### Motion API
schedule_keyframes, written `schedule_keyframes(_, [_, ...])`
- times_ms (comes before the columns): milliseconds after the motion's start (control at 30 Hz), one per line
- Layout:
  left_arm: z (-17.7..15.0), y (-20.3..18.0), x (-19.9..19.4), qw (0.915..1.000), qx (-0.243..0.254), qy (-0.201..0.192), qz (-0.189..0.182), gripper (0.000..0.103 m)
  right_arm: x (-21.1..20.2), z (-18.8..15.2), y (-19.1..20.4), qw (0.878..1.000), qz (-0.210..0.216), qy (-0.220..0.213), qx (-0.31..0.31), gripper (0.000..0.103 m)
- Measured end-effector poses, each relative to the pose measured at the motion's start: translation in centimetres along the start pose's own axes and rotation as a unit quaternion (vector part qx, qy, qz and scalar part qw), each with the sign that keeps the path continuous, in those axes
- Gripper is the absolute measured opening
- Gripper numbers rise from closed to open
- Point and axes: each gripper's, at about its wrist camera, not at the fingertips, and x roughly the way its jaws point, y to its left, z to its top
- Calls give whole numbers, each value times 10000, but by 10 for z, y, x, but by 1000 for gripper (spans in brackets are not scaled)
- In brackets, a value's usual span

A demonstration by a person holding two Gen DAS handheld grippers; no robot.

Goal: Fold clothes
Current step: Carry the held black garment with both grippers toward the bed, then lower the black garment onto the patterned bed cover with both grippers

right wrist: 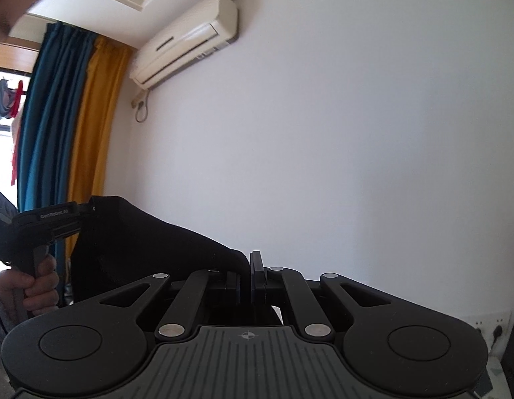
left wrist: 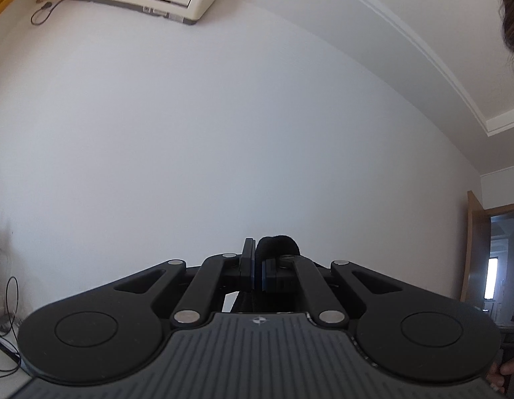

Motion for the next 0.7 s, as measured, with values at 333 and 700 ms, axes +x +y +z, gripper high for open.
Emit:
schedule_keyframes(333, [-72,58,155,9978,-331,576,-12,3,139,-51,-62,9849,-1389,1000,276,4])
schedule_keyframes(700, [-173,103,298,9846,-295,1712,210,4,307,-88,-108,9578,-2554,1161,628,4])
